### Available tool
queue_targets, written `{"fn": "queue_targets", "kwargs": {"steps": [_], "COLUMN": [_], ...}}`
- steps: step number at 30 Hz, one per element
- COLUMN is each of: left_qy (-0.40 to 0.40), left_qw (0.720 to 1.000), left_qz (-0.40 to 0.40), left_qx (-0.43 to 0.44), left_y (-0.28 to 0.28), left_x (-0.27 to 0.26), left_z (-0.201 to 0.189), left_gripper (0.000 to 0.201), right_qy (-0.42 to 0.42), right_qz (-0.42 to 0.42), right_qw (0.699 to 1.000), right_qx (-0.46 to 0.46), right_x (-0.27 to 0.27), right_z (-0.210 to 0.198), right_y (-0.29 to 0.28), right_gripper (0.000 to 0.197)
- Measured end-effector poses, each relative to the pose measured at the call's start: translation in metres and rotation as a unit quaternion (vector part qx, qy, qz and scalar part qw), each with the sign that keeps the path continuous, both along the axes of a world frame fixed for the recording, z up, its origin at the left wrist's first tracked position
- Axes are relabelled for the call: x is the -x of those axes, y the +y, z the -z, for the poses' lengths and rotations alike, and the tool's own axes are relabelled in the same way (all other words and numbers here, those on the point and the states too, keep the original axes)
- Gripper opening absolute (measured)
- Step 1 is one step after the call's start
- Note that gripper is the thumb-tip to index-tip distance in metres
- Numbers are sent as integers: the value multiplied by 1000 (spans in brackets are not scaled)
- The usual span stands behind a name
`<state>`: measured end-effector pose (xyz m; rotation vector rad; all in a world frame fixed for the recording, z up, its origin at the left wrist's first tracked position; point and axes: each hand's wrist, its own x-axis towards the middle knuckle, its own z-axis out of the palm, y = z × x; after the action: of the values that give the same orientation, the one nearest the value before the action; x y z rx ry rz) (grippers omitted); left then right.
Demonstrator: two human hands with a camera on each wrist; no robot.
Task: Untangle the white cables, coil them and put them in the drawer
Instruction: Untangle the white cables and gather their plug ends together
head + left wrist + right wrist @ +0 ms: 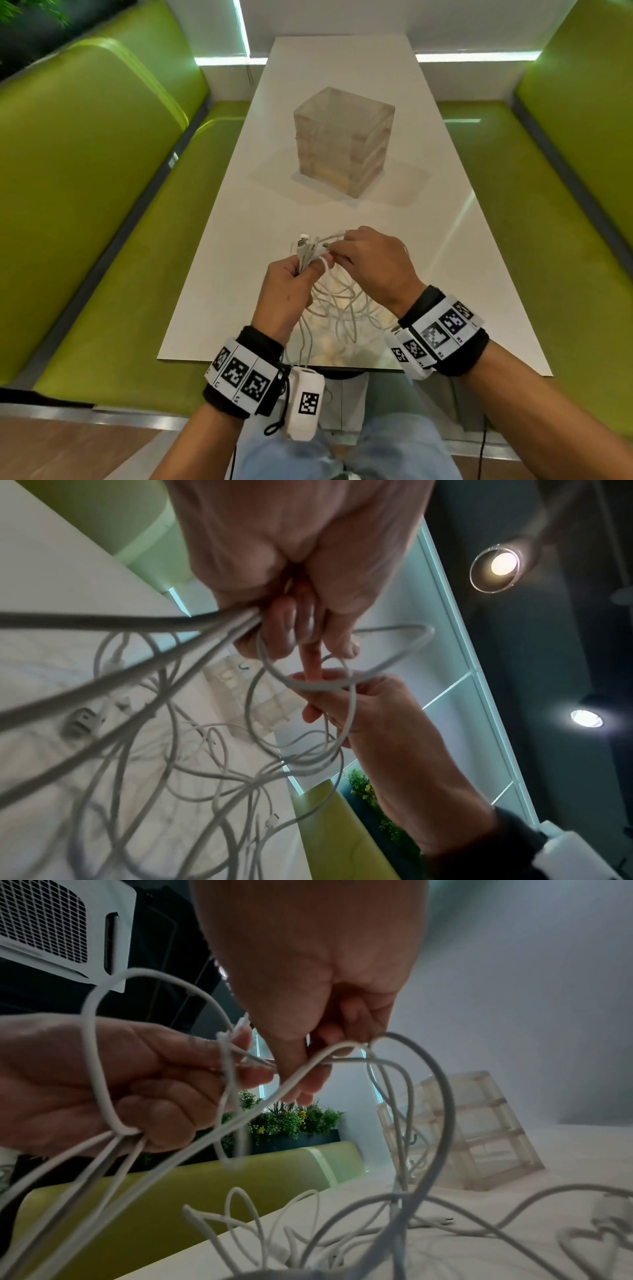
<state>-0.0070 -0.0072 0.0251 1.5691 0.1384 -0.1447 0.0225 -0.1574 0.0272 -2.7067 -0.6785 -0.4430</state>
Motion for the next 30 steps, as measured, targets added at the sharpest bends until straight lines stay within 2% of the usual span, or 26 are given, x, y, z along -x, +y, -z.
{"fn": "queue_targets", "kwargs": {"steps": [3, 6, 9, 13, 15, 21, 23, 27, 30], "left_qy": [-13, -45, -79, -104, -111, -134, -133, -98, -74], "left_qw": [1000, 996, 987, 977, 971, 964, 969, 989, 995], "left_qz": [11, -55, -87, -121, -137, -126, -128, -112, -72], "left_qx": [-5, 60, 114, 139, 161, 190, 163, 15, 12], "left_y": [1, 16, 30, 39, 45, 41, 41, 28, 10], "left_x": [1, -5, -10, -7, -7, -3, -3, -9, -10], "left_z": [-6, -12, -17, -19, -19, -19, -18, -2, 10], "left_gripper": [21, 31, 40, 41, 41, 30, 27, 21, 19], "right_qy": [1, 76, 87, 135, 140, 129, 115, 79, 53], "right_qz": [-8, 22, 15, 41, 54, 97, 93, 30, 15], "right_qw": [1000, 996, 994, 970, 972, 987, 989, 990, 994], "right_qx": [-20, -47, -70, -200, -184, -10, -15, -111, -97], "right_x": [0, -5, -8, -23, -27, -28, -29, -23, -19], "right_z": [2, 12, 21, 22, 23, 25, 22, 8, 0], "right_y": [4, -7, -14, -17, -21, -14, -13, -7, 2], "right_gripper": [29, 18, 13, 8, 7, 14, 14, 13, 25]}}
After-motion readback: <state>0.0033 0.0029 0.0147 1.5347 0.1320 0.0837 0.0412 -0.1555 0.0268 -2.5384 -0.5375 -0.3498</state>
